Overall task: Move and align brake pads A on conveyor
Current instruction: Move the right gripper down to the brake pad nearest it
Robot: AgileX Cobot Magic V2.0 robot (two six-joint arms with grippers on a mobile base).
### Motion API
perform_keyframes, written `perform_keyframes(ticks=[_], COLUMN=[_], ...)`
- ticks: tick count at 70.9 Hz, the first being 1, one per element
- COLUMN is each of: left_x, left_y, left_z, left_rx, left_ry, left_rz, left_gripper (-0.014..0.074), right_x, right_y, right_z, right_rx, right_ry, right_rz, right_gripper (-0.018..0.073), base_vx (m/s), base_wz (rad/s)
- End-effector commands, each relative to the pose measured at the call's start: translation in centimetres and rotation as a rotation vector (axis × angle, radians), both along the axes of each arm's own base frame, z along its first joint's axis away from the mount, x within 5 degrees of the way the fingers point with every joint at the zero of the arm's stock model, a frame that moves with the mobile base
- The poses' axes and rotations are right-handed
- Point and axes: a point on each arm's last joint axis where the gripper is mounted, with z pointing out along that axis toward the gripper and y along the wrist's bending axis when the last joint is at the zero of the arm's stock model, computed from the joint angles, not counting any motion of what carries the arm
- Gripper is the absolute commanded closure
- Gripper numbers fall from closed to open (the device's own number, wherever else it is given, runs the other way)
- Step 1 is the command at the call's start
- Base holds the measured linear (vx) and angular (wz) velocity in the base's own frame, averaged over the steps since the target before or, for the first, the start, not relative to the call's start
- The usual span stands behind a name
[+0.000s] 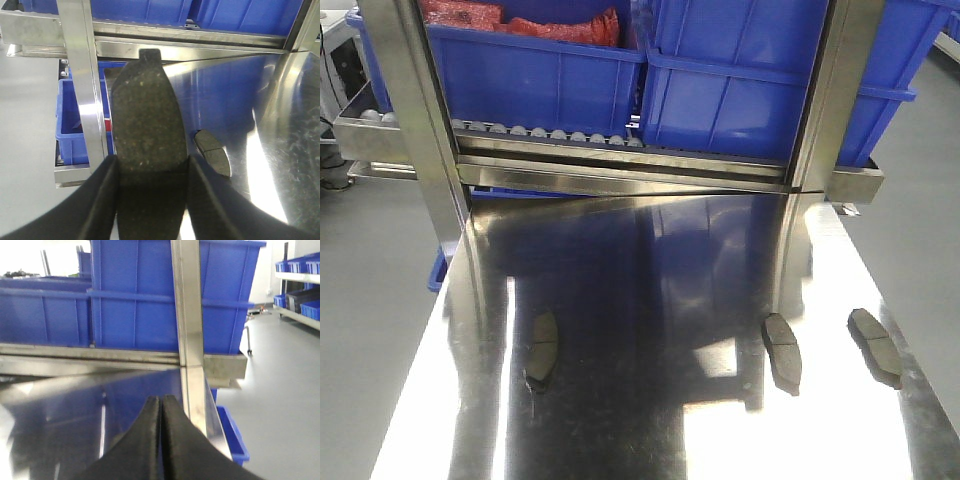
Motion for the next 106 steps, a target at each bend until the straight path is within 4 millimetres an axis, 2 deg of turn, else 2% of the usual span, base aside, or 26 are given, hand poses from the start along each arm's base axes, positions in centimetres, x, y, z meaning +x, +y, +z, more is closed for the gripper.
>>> perform_keyframes(ticks=[1,11,20,29,38,46,61,67,75,82,91,98,106], left_x=[0.3,0.3,0.3,0.3,0.3,0.3,0.3,0.3,0.3,0.3,0.3,0.3,0.3], left_y=[-0.1,-0.1,-0.1,-0.1,-0.1,-0.1,-0.1,-0.1,-0.1,-0.1,-0.1,-0.1,-0.1], left_z=[1.7,1.7,1.7,1.7,1.7,1.7,1.7,1.7,1.7,1.7,1.7,1.7,1.7], left_rx=[-0.033,-0.033,-0.033,-0.033,-0.033,-0.033,-0.033,-0.033,-0.033,-0.033,-0.033,-0.033,-0.033], left_ry=[-0.116,-0.116,-0.116,-0.116,-0.116,-0.116,-0.116,-0.116,-0.116,-0.116,-0.116,-0.116,-0.116], left_rz=[0.004,0.004,0.004,0.004,0.004,0.004,0.004,0.004,0.004,0.004,0.004,0.004,0.004], left_gripper=[0.0404,0.0404,0.0404,0.0404,0.0404,0.0404,0.0404,0.0404,0.0404,0.0404,0.0404,0.0404,0.0404], right_x=[0.1,2.3,4.6,6.5,7.3,7.3,7.3,7.3,7.4,8.9,12.4,15.7,19.1], right_y=[0.0,0.1,0.1,0.2,0.2,0.2,0.2,0.3,0.3,-0.1,-1.4,-2.4,-2.7], right_z=[4.0,6.9,8.9,8.8,8.3,8.3,8.2,8.2,8.8,10.0,11.0,10.7,9.4], right_rx=[-0.050,-0.097,-0.098,-0.103,-0.104,-0.104,-0.105,-0.101,-0.017,-0.014,-0.031,-0.005,-0.071], right_ry=[-0.081,0.120,0.208,0.273,0.314,0.310,0.318,0.317,0.342,0.426,0.603,0.769,0.948], right_rz=[-0.005,-0.001,0.003,0.006,0.008,0.008,0.008,0.008,0.003,-0.033,-0.109,-0.147,-0.115], right_gripper=[0.0564,0.0563,0.0563,0.0562,0.0522,0.0380,-0.0070,-0.0170,-0.0161,-0.0140,-0.0127,-0.0123,-0.0105], base_vx=[0.00,0.00,0.00,0.00,0.00,0.00,0.00,0.00,0.00,0.00,0.00,0.00,0.00], base_wz=[0.00,0.00,0.00,0.00,0.00,0.00,0.00,0.00,0.00,0.00,0.00,0.00,0.00])
